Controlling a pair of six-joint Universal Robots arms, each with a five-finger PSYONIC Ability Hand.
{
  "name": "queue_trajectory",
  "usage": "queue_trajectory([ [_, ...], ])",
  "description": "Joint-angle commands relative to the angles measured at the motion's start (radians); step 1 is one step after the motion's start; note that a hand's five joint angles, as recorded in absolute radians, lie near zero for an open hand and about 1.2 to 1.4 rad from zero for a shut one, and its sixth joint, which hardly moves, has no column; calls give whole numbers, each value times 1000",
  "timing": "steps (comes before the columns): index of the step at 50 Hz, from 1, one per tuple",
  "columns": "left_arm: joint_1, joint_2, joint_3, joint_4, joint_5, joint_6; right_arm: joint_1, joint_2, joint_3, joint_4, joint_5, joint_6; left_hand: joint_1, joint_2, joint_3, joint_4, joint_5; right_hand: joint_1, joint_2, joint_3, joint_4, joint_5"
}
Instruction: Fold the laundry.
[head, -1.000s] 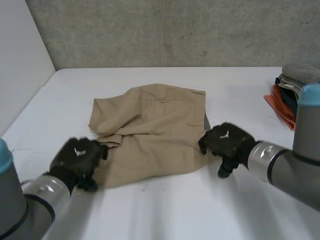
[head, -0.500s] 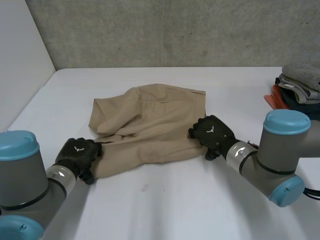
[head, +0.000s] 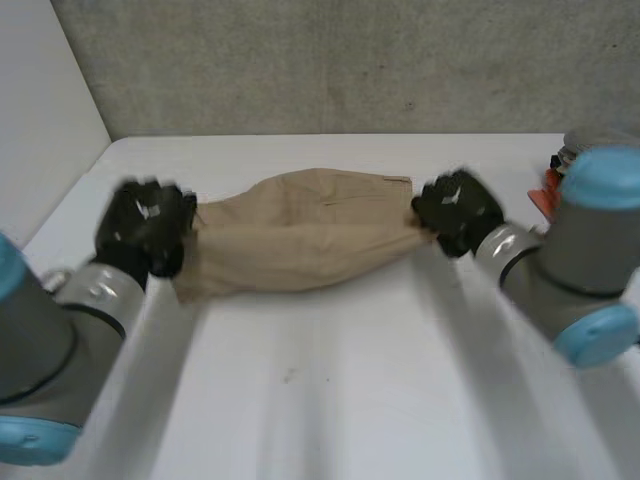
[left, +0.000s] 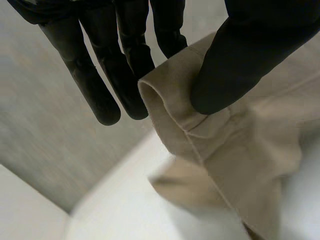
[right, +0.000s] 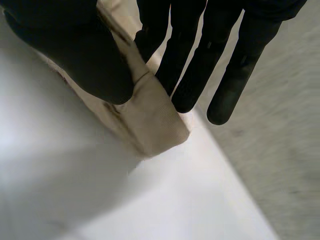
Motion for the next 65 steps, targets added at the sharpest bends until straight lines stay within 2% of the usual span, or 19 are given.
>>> queue_trajectory([
  [1, -18, 208, 191, -222, 4, -76, -57, -329, -127, 323, -7, 0, 250, 199, 209, 200, 234, 312, 224, 211, 200, 214],
  [5, -12, 211, 306, -328, 7, -154, -86, -406, -172, 407, -15, 0, 250, 199, 209, 200, 234, 312, 224, 211, 200, 214],
  [9, -15, 110, 375, -383, 12, -170, -96, -364, -179, 411, -21, 5, 250, 199, 209, 200, 234, 312, 224, 211, 200, 214],
  [16, -18, -220, 565, -379, 9, -159, -80, -118, -264, 391, 11, 13, 250, 199, 209, 200, 234, 312, 224, 211, 200, 214],
  [20, -24, -395, 777, -362, 7, -125, -77, -9, -353, 300, 89, 26, 250, 199, 209, 200, 234, 312, 224, 211, 200, 214],
  [21, -26, -423, 825, -350, 10, -115, -77, 19, -397, 230, 132, 38, 250, 199, 209, 200, 234, 312, 224, 211, 200, 214],
  [24, -39, -490, 993, -223, 17, -76, -74, 36, -454, 81, 181, 63, 250, 199, 209, 200, 234, 312, 224, 211, 200, 214],
  [26, -43, -493, 1049, -109, 21, -69, -65, 35, -482, -121, 192, 97, 250, 199, 209, 200, 234, 312, 224, 211, 200, 214],
  [27, -40, -490, 1067, 40, 33, -76, -62, 35, -483, -179, 186, 111, 250, 199, 209, 200, 234, 312, 224, 211, 200, 214],
  [28, -41, -487, 1066, 104, 41, -82, -57, 30, -482, -308, 170, 129, 250, 199, 209, 200, 234, 312, 224, 211, 200, 214],
  [29, -46, -484, 1060, 217, 55, -91, -56, 27, -482, -356, 163, 140, 250, 199, 209, 200, 234, 312, 224, 211, 200, 214],
  [31, -49, -466, 1038, 313, 63, -102, -56, 18, -482, -436, 145, 157, 250, 199, 209, 200, 234, 312, 224, 211, 200, 214],
  [33, -55, -426, 1005, 335, 57, -104, -56, 8, -491, -479, 136, 169, 250, 199, 209, 200, 234, 312, 224, 211, 200, 214],
  [42, -61, -369, 813, 217, -20, -102, -56, 68, -453, -470, 126, 190, 250, 199, 209, 200, 234, 312, 224, 211, 200, 214],
  [50, -78, -397, 572, 106, -25, -85, -57, 131, -250, -386, 93, 184, 250, 199, 209, 200, 234, 312, 224, 211, 200, 214],
  [56, -99, -452, 439, -62, -48, -32, -62, 185, -95, -225, 50, 120, 250, 199, 209, 200, 234, 312, 224, 211, 200, 214],
  [59, -128, -438, 373, -171, -94, 7, -69, 162, -26, -95, 47, 48, 250, 199, 209, 200, 234, 312, 224, 211, 200, 214],
  [62, -157, -340, 293, -298, -147, 31, -71, 118, 21, 13, 50, -6, 250, 199, 209, 200, 234, 312, 224, 211, 200, 214],
  [65, -191, -223, 213, -436, -175, 46, -73, 9, 78, 177, 59, -85, 250, 199, 209, 200, 234, 312, 224, 211, 200, 214],
])
